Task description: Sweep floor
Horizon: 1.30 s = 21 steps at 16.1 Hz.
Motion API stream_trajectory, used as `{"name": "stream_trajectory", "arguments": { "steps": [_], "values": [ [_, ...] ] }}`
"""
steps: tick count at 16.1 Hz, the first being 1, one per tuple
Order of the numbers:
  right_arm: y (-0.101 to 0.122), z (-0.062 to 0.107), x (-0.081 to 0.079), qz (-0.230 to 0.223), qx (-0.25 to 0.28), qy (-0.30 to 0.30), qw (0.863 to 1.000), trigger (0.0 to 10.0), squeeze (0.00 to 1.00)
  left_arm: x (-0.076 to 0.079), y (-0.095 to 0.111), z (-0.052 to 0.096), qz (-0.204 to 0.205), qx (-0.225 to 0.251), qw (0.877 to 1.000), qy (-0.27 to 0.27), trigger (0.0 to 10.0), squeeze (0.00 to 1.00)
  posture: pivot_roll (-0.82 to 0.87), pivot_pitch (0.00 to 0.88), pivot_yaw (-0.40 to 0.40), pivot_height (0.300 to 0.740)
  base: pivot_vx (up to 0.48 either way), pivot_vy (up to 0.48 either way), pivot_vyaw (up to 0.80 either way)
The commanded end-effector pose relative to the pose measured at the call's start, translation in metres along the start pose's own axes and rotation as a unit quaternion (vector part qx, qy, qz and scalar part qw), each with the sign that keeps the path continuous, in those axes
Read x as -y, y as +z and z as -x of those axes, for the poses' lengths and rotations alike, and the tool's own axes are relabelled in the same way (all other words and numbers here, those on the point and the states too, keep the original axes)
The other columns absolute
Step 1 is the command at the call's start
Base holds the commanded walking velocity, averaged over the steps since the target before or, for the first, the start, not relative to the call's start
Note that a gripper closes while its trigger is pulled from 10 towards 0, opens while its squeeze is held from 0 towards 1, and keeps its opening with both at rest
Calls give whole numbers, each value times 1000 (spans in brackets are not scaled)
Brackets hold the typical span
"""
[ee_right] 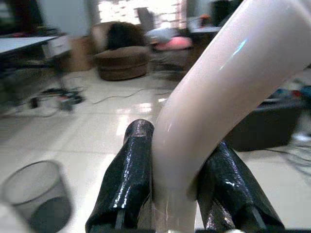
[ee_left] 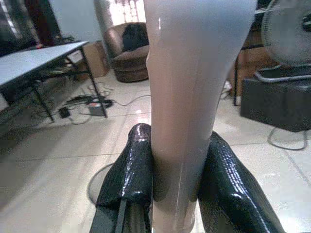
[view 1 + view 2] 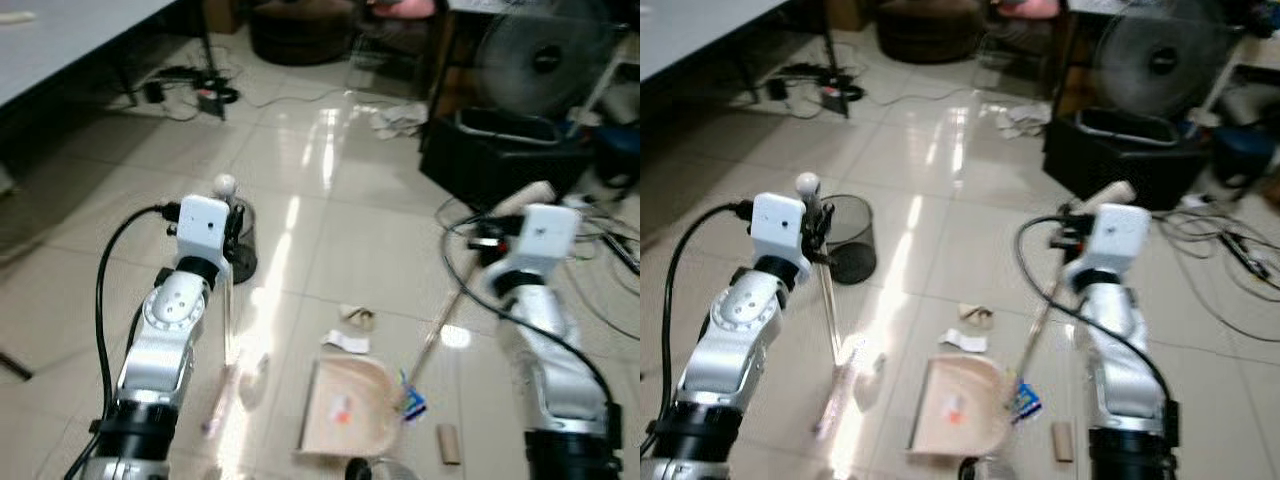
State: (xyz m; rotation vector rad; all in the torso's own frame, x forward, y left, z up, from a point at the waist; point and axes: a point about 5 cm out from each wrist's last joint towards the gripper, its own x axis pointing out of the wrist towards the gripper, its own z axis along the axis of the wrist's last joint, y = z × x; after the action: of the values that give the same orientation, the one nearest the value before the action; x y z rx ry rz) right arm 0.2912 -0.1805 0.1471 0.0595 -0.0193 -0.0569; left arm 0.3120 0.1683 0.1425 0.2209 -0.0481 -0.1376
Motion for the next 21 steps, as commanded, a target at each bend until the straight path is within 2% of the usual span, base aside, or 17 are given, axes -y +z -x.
{"name": "stream_trajectory", "arguments": {
  "steps": [1, 4, 7, 12, 15, 16, 17, 18, 20, 21],
  "values": [
    [-1, 0, -1, -5, 4, 0, 1000, 10000, 0, 0, 8, -4, -6, 11, 1000, -6, 10000, 0, 35, 34, 5, 740, 0, 311, 0],
    [-6, 2, -1, -40, -1, -12, 999, 10000, 0, 6, 10, -8, -11, 18, 999, -26, 10000, 0, 40, 4, 21, 740, 0, 356, 0],
    [-8, 4, -1, -39, -1, -22, 999, 10000, 0, 0, 18, -14, -12, 32, 999, -12, 10000, 0, 52, 0, 11, 740, 0, 385, -573],
    [-9, 2, -5, -33, -4, -10, 999, 10000, 0, -12, 9, -7, -17, 22, 1000, 7, 10000, 0, 62, 0, -8, 740, 0, 393, -629],
    [-10, 2, -3, -38, -4, -15, 999, 10000, 0, -14, 8, -7, -13, 21, 1000, 12, 10000, 0, 53, 0, -1, 740, 0, 412, -638],
    [-9, 1, -2, -39, -3, -18, 999, 10000, 0, -11, 11, -8, -50, 25, 998, 9, 10000, 0, 45, 0, 11, 740, 0, -274, 0],
    [-8, 1, -3, -37, 2, -14, 999, 10000, 0, -7, 11, -9, -66, 24, 998, -1, 10000, 0, 45, 0, 21, 740, 0, -480, 0],
    [-6, 0, -5, -35, 4, -11, 999, 10000, 0, -3, 10, -9, -38, 26, 999, -15, 10000, 0, 37, 0, 30, 740, 0, -480, 0],
    [-6, 1, -6, -35, 0, -11, 999, 10000, 0, 0, 12, -10, -31, 31, 999, -19, 10000, 0, 36, 0, 28, 740, 0, -480, 0],
    [-7, 1, -4, -42, -5, -16, 999, 10000, 0, 2, 11, -12, 15, 26, 999, -17, 10000, 0, 37, 14, 20, 740, 0, 0, 0]
  ]
}}
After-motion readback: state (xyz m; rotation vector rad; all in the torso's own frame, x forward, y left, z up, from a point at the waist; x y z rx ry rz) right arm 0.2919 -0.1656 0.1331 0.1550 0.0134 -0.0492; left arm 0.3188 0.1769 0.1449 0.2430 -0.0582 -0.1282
